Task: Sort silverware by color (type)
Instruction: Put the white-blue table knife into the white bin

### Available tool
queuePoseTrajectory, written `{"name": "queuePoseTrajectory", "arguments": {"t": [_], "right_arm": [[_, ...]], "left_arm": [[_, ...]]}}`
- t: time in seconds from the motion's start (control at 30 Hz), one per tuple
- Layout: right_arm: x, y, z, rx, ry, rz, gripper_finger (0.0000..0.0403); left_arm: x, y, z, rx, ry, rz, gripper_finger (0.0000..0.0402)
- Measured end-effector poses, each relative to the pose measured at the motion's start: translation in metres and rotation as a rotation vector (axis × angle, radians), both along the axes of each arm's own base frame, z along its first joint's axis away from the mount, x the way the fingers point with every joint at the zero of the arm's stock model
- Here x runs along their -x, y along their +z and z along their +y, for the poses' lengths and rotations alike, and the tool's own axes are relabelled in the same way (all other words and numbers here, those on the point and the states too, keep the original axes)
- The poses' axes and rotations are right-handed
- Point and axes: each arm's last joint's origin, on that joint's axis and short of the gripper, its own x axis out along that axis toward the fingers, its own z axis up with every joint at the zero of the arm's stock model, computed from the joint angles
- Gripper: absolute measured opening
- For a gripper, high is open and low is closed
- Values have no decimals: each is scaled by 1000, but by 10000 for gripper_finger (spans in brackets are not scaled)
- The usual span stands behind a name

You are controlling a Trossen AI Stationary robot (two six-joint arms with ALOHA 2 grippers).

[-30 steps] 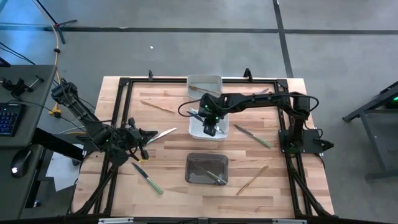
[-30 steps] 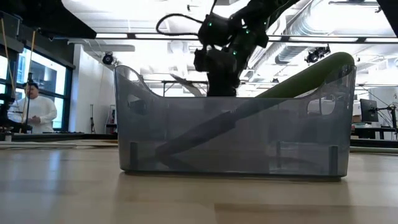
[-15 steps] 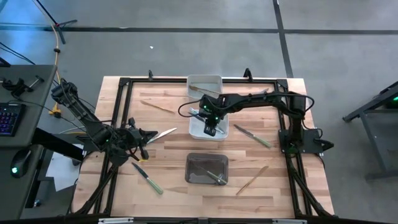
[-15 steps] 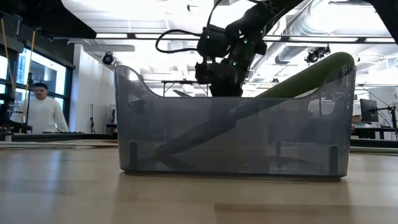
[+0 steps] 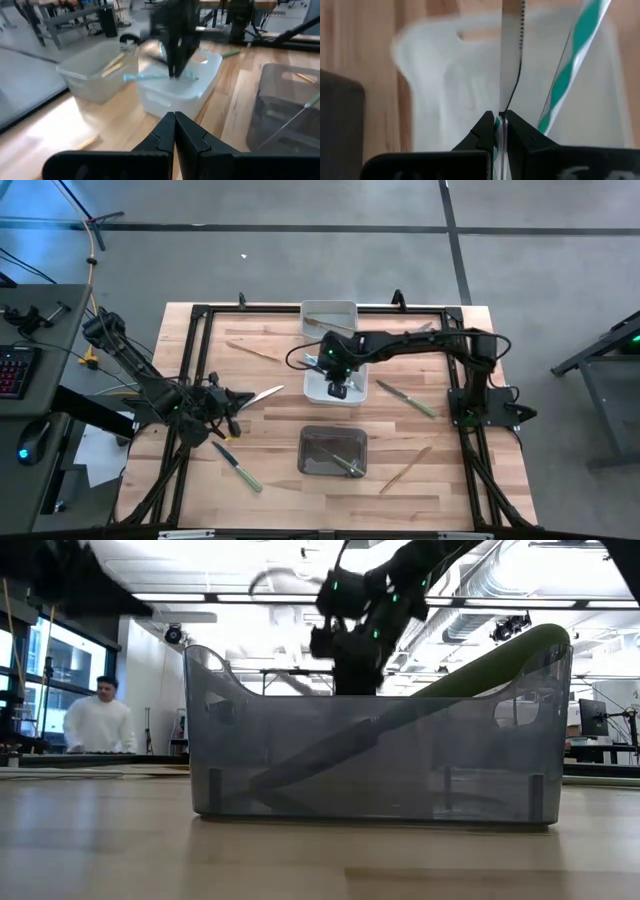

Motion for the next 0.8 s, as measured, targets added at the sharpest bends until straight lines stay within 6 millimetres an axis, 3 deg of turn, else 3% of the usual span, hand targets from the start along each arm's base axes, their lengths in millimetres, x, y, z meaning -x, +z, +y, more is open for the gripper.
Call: {"name": "queuePoseTrajectory", "arguments": {"t": [0.17, 0.3, 0.6, 0.8], "right_arm": [[0, 42, 17, 151, 77, -189, 3], [-2, 65, 35, 268, 148, -411, 2], [29, 37, 49, 379, 116, -1008, 1], [54, 36, 52, 451, 109, -1314, 1]], "left_arm": [[3, -31, 4, 73, 5, -74, 0], [-1, -38, 9, 92, -7, -126, 1], [-24, -29, 33, 6, -76, -110, 58], [-45, -20, 55, 115, -185, -247, 122]]}}
